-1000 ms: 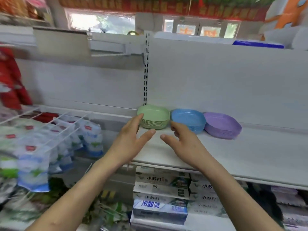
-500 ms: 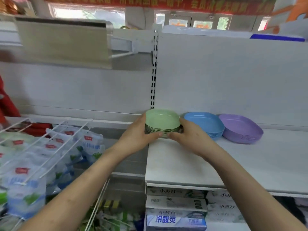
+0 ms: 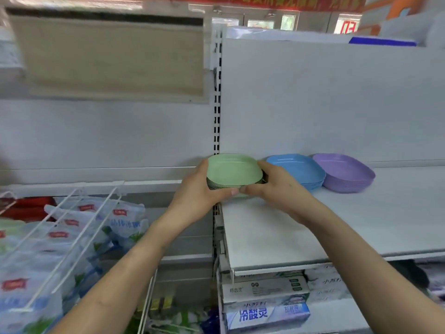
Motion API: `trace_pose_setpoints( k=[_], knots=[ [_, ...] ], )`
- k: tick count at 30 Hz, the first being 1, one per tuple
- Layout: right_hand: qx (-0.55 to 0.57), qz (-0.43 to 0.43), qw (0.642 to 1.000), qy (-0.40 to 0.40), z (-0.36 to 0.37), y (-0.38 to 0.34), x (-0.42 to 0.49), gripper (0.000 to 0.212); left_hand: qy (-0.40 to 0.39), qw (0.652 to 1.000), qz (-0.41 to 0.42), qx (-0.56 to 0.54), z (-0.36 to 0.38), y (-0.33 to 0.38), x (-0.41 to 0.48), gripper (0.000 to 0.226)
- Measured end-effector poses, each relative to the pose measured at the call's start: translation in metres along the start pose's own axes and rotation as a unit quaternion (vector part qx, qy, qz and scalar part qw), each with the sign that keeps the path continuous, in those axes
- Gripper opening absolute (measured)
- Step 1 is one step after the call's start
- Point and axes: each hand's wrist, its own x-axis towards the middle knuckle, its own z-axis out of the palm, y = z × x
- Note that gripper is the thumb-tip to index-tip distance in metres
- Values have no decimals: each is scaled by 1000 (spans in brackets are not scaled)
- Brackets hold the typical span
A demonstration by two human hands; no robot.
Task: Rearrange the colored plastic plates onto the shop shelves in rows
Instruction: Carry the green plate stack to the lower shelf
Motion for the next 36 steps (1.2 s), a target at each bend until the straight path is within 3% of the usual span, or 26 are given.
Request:
trace_pose_setpoints(
  k=[5,11,21,27,31,36],
  knots=[
    [28,-11,999,37,-3,-11,-17,51,-6,999,43,-28,-7,15,-7,73],
    [42,-27,995,85,-38,-28,-71,44,-13,995,93,-33,6,58,-18,82],
    [15,29,976,216,-106,3,-238,60,-116,972,183,-88,106,152,-94,81],
    [-16,96,949,299,-133,30,-388,73,-205,945,227,-115,199,211,-181,104],
    [-42,151,915,371,-135,40,-491,81,-264,913,266,-164,243,253,-255,85],
    [-78,207,866,448,-120,49,-607,85,-352,859,295,-227,291,287,-344,89]
  ],
)
